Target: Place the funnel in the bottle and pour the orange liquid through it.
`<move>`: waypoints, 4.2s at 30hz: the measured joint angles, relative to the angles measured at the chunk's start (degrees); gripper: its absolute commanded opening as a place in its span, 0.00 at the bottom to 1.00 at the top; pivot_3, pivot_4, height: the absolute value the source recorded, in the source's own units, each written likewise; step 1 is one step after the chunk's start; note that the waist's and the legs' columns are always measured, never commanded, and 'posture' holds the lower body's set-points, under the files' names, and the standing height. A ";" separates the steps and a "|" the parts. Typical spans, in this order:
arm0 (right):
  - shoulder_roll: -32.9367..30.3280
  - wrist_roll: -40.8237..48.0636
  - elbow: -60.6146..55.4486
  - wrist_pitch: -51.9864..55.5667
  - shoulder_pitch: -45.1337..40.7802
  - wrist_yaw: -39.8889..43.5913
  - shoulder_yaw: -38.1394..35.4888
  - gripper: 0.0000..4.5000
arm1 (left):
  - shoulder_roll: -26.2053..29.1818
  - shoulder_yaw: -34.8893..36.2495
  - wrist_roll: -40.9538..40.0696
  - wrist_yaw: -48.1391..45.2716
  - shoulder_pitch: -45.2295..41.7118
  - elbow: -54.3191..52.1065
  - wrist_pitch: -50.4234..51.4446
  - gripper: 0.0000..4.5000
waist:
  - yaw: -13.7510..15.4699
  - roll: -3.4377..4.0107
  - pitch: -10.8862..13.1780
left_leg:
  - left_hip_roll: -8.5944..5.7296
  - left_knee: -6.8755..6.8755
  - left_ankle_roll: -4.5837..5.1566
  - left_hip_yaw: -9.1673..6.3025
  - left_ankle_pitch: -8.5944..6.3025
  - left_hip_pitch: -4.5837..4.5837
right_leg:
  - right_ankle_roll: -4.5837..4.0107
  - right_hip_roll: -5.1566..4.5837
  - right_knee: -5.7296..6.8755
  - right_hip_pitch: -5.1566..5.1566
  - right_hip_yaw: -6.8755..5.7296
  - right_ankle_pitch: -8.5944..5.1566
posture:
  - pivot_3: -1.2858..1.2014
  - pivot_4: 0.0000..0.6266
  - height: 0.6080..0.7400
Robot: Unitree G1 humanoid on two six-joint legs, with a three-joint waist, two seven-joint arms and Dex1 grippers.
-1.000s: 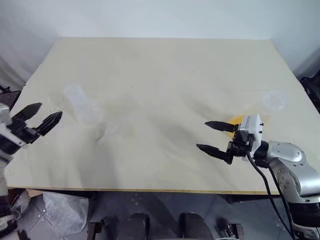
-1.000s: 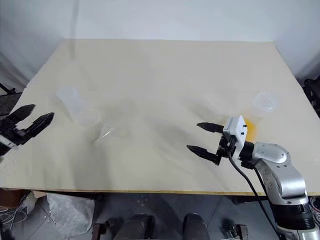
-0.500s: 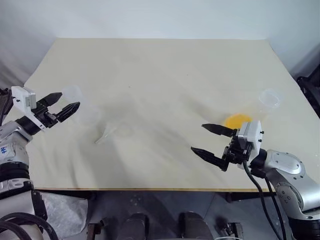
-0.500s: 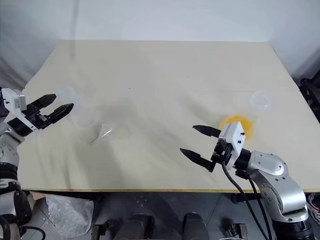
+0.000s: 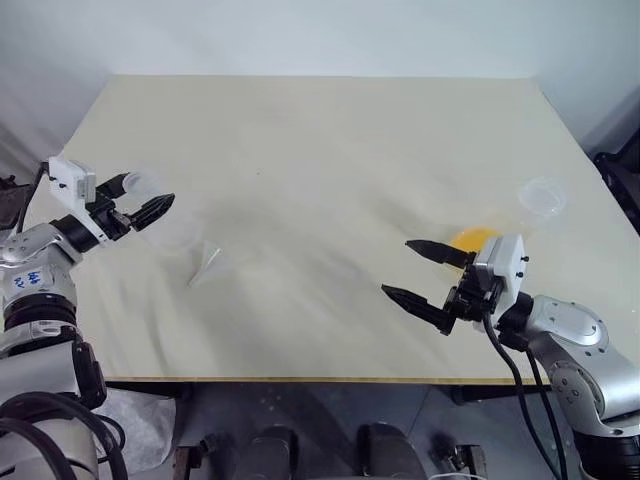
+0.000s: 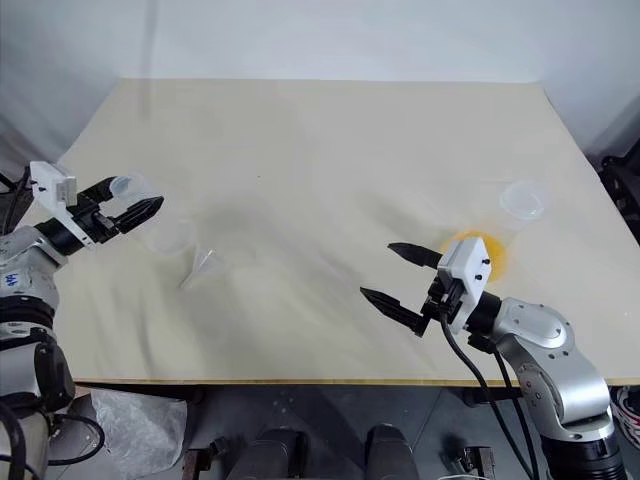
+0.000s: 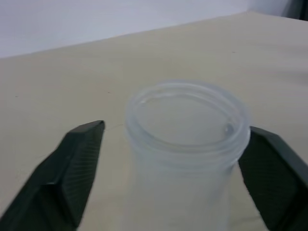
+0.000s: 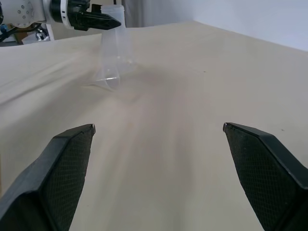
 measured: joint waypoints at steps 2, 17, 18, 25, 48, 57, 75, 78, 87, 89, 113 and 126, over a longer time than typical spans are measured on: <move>-0.01 -0.01 0.00 0.00 0.06 -0.09 0.00 1.00 | -0.05 0.04 -0.02 -0.46 -0.05 0.25 -0.11 0.61 | 0.00 -0.02 0.01 | 0.00 0.01 0.00 0.01 0.00 0.00 | 0.00 -0.01 0.05 -0.03 0.00 0.00 | 0.52 0.24 1.00; -0.76 -0.89 1.56 -0.15 -0.75 0.63 -0.02 1.00 | 0.06 -0.19 -1.09 -8.31 -3.56 -8.91 6.71 0.51 | 0.13 -0.21 0.12 | -0.04 0.09 0.01 -0.03 0.01 -0.08 | 0.01 -0.05 0.12 -0.06 0.00 0.00 | 0.52 0.24 1.00; -0.96 -0.92 2.22 -0.20 -1.26 0.94 -0.03 1.00 | 0.06 -0.76 -1.15 -8.92 -4.51 -10.38 7.95 0.51 | 0.11 -0.22 0.12 | -0.06 0.09 0.02 -0.03 0.01 -0.08 | 0.01 -0.06 0.12 -0.06 0.01 0.01 | 0.52 0.24 1.00; -4.81 -0.90 4.29 -1.31 0.06 5.67 -1.96 1.00 | -4.11 -6.23 -1.18 -12.13 -9.03 -18.27 15.97 0.51 | 0.13 -0.22 0.12 | -0.08 0.06 0.03 -0.04 0.01 -0.09 | 0.01 -0.06 0.12 -0.06 0.00 0.00 | 0.52 0.24 1.00; -5.00 -0.80 -0.42 -2.55 13.05 2.97 -11.23 1.00 | -27.11 -24.37 0.81 -14.84 -7.64 -34.39 26.17 0.51 | 0.53 -0.29 0.16 | -0.08 0.31 0.05 0.02 0.03 -0.26 | 0.01 -0.02 0.10 -0.07 0.03 0.01 | 0.52 0.24 1.00; -5.00 -0.84 -1.22 -3.52 14.84 2.32 -11.77 1.00 | -32.25 -28.88 6.59 -8.45 -7.45 -31.55 18.77 0.51 | 1.19 -0.29 0.16 | -0.12 0.42 0.06 0.04 0.02 -0.27 | 0.02 0.00 0.02 -0.01 0.02 0.01 | 0.52 0.24 1.00; -5.01 -0.79 -3.38 -3.61 16.18 0.40 -13.17 1.00 | -35.26 -28.89 7.32 -8.17 -7.93 -29.41 19.11 0.99 | 1.58 -0.29 0.16 | -0.26 0.47 0.10 0.03 0.00 -0.27 | 0.02 -0.01 0.02 0.03 0.02 0.01 | 0.52 0.24 1.00; -5.19 -0.77 -3.36 -3.58 15.46 0.47 -13.17 1.00 | -34.32 -28.05 6.14 -9.06 -7.92 -30.96 20.89 0.99 | 1.57 -0.29 0.16 | -0.24 0.48 0.10 0.02 0.00 -0.27 | 0.02 -0.02 0.03 0.02 0.02 0.01 | 0.52 0.24 1.00; -6.94 -0.73 -1.52 -3.43 12.23 2.23 -13.24 1.00 | -26.44 -27.24 2.76 -13.66 -4.36 -41.10 27.35 0.99 | 1.53 -0.28 0.16 | -0.10 0.51 0.10 -0.03 0.00 -0.25 | 0.02 -0.02 0.02 0.08 0.03 0.01 | 0.52 0.24 1.00; -7.43 -0.73 -0.89 -3.42 11.50 2.80 -13.20 1.00 | -25.07 -26.92 1.83 -14.01 -3.35 -42.90 28.53 0.99 | 1.53 -0.28 0.16 | -0.09 0.51 0.10 -0.04 0.00 -0.25 | 0.02 -0.02 0.02 0.08 0.02 0.01 | 0.52 0.24 1.00; -10.16 1.11 4.48 -0.83 4.91 11.33 -10.26 1.00 | -6.24 3.70 -9.39 7.09 27.25 -70.62 43.67 0.99 | -0.02 -0.23 0.14 | 0.04 0.33 0.10 -0.04 -0.02 -0.08 | 0.02 -0.03 -0.15 0.17 0.19 0.01 | 0.52 0.24 1.00; -10.15 2.15 6.95 0.09 -1.62 17.09 -5.29 1.00 | -5.98 26.76 -14.14 8.93 58.30 -78.23 40.20 0.99 | 1.59 -0.19 0.13 | 0.17 0.08 0.02 -0.13 -0.01 0.01 | -0.03 -0.08 -0.97 0.40 0.36 0.00 | 0.52 0.24 1.00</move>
